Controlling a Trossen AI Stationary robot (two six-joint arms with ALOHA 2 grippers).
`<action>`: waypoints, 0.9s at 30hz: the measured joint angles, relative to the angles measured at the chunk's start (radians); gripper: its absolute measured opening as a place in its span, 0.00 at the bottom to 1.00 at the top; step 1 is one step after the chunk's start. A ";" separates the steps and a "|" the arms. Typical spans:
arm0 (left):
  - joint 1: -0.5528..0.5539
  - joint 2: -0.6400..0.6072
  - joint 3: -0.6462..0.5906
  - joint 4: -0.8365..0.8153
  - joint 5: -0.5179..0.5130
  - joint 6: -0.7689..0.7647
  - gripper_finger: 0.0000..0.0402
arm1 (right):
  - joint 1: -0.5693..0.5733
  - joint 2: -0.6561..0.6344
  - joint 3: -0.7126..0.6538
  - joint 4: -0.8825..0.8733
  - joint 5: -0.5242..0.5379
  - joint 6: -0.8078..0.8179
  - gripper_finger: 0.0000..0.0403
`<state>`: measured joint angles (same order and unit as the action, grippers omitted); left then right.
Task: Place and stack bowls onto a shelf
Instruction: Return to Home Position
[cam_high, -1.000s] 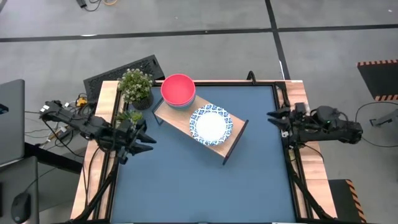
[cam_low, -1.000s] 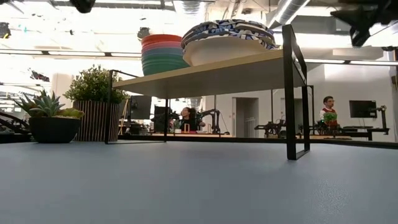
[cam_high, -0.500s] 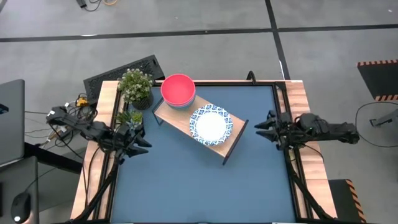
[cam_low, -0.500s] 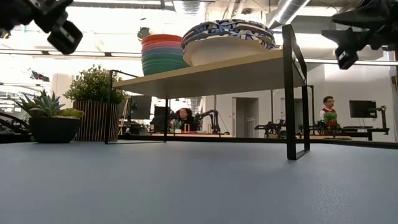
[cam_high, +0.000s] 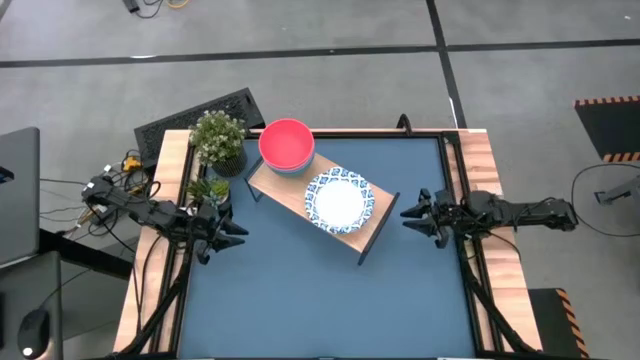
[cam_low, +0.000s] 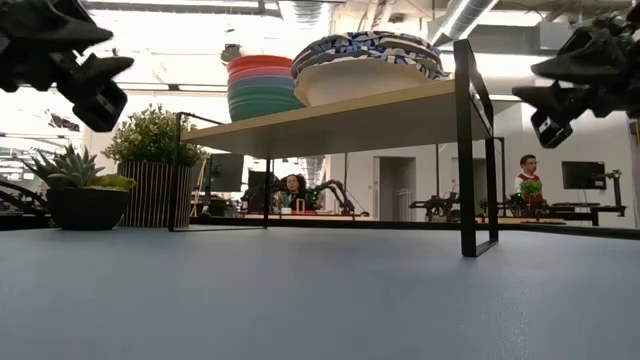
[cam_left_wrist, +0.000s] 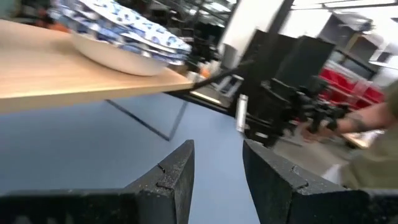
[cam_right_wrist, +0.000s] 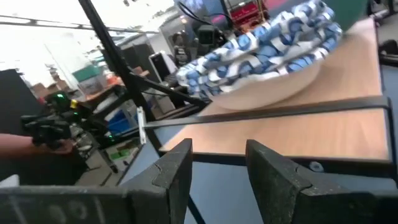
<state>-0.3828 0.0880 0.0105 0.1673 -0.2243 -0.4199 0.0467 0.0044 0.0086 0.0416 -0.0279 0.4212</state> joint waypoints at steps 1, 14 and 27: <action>0.000 0.000 0.000 0.000 -0.018 0.007 0.30 | 0.000 0.002 0.000 -0.006 0.004 0.002 0.44; 0.000 0.001 -0.002 -0.090 -0.094 -0.033 0.30 | -0.002 0.007 -0.001 -0.019 0.027 -0.134 0.44; 0.000 -0.081 -0.003 -0.115 0.179 0.198 0.30 | -0.002 0.008 -0.002 -0.023 0.028 -0.127 0.44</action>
<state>-0.3828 0.0073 0.0074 0.0520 -0.0456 -0.2217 0.0452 0.0120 0.0071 0.0185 0.0002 0.2947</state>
